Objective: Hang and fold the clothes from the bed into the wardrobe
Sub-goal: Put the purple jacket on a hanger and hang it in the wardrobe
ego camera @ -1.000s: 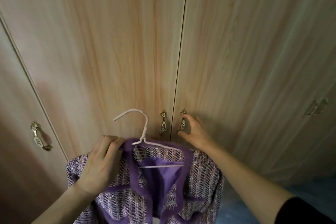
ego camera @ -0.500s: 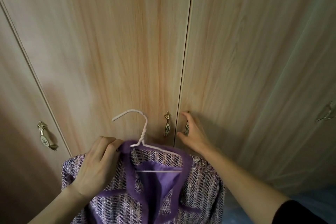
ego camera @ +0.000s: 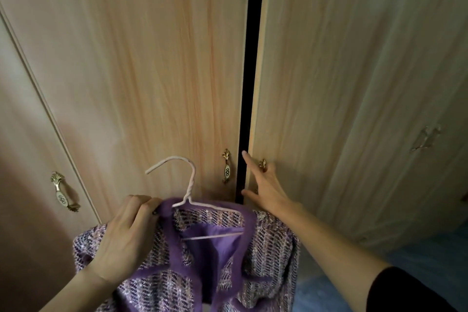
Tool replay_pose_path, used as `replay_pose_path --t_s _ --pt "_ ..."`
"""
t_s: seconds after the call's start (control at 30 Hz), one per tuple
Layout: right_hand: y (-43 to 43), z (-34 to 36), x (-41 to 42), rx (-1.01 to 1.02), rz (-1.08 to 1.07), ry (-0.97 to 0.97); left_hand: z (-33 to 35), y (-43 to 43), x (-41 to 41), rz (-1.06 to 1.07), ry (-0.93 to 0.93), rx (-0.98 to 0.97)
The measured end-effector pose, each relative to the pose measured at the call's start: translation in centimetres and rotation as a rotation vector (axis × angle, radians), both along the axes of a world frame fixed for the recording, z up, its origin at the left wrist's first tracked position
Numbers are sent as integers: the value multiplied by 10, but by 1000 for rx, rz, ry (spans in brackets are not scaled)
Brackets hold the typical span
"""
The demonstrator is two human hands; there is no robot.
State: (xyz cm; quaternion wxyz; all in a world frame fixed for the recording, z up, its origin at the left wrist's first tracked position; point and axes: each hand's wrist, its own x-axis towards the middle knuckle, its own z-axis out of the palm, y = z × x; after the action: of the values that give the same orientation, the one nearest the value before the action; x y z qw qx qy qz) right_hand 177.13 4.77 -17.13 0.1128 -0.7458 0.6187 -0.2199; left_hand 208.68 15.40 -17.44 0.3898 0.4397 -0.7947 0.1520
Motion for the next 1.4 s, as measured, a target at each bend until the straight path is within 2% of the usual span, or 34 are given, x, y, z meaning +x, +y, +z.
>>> replay_pose_path --t_s 0.2,0.47,0.73,1.03,1.3,1.4 --pt "46 0 -3 -37 -162 31 1 11 12 -81 -38 -1" --pt "93 25 -9 -141 -282 335 16 24 13 -141 -15 -6" --pt "145 37 -38 -40 -380 501 32 30 -21 -247 -17 -97" --pt "199 41 -77 -14 -494 563 16 20 -67 -429 31 -106" --pt "236 31 -119 -92 -727 549 15 8 -111 -546 12 -59" --pt "241 31 -136 -89 -749 581 18 2 -135 -563 17 -72"
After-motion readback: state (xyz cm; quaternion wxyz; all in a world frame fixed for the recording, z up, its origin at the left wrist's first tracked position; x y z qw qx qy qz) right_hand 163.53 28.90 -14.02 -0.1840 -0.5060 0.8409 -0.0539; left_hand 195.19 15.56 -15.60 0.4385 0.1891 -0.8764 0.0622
